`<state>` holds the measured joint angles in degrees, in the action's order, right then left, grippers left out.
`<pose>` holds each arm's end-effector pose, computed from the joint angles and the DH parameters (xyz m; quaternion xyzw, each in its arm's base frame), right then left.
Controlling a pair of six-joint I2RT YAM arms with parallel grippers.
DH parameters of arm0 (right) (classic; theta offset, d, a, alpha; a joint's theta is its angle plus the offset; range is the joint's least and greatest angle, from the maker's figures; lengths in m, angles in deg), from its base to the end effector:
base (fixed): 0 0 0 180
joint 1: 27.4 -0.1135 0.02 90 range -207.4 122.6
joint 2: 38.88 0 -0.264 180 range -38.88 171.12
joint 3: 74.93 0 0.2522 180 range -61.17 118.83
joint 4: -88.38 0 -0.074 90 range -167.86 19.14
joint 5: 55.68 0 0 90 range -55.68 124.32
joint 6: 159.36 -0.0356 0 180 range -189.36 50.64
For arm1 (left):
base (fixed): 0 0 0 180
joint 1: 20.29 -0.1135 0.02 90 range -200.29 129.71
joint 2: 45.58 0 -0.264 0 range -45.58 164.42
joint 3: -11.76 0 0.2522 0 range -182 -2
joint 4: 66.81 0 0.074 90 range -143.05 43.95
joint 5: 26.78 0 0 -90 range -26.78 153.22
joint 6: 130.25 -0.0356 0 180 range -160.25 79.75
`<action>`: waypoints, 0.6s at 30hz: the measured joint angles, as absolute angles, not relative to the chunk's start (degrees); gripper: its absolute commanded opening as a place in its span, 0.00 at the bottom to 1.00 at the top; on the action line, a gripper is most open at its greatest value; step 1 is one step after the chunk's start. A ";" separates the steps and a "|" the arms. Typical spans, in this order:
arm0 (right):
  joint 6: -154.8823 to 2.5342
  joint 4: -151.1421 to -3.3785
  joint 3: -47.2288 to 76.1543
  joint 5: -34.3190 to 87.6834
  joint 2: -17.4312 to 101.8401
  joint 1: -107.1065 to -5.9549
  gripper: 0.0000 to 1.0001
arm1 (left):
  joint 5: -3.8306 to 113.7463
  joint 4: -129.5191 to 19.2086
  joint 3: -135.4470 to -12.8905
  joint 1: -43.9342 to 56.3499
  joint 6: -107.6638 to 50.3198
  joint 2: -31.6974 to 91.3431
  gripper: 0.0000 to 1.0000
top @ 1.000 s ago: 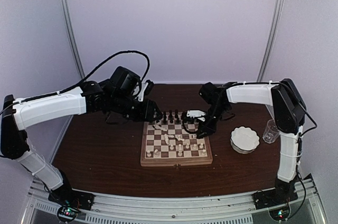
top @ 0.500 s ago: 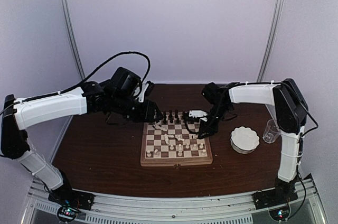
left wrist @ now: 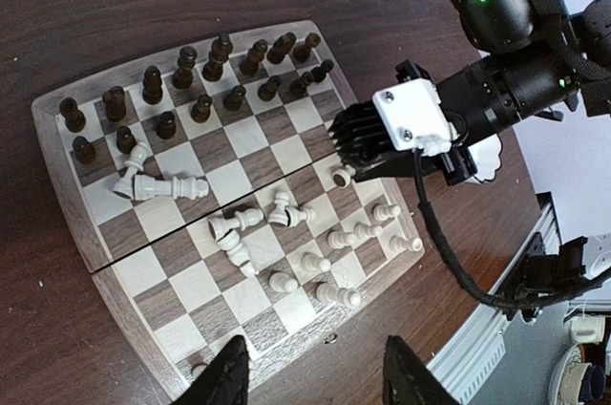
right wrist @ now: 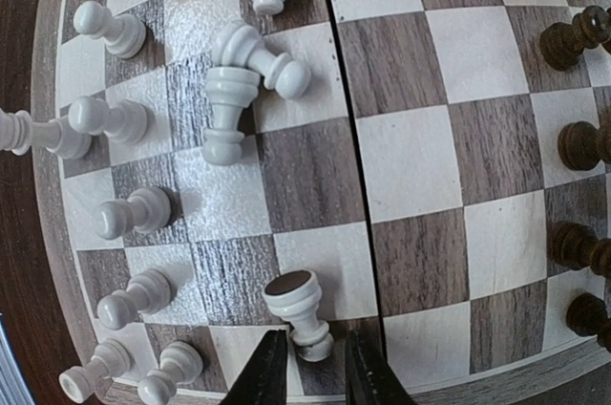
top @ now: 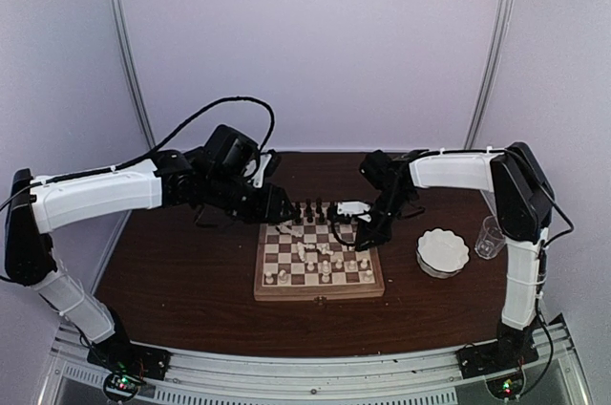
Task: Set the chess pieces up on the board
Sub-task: Pick up the pawn from the chessboard.
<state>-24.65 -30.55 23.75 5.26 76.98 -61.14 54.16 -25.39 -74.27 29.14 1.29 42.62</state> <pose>0.3209 0.2352 0.1737 -0.6288 0.7297 0.2390 0.1225 0.2187 -0.2640 0.2926 0.0941 0.9119 -0.3310 0.2236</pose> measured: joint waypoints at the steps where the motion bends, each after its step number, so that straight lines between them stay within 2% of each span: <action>1: -24.56 -30.59 23.75 5.53 76.98 -61.25 0.20 | 54.16 -25.83 -74.07 29.14 1.29 42.71 0.48; 5: -24.30 -31.09 23.75 6.77 76.98 -61.97 0.17 | 54.16 -26.86 -73.24 29.14 1.51 43.14 0.48; 13: -23.82 -32.58 23.58 9.09 76.93 -63.89 0.20 | 53.88 -28.39 -71.67 29.14 2.03 43.98 0.48; 18: -23.03 -33.54 22.90 10.88 76.41 -65.21 0.18 | 53.57 -29.30 -71.60 29.14 2.29 44.13 0.48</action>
<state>-23.03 -33.54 22.90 10.88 76.41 -65.21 53.57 -29.30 -71.60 29.14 2.29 44.13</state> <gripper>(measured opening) 0.200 0.479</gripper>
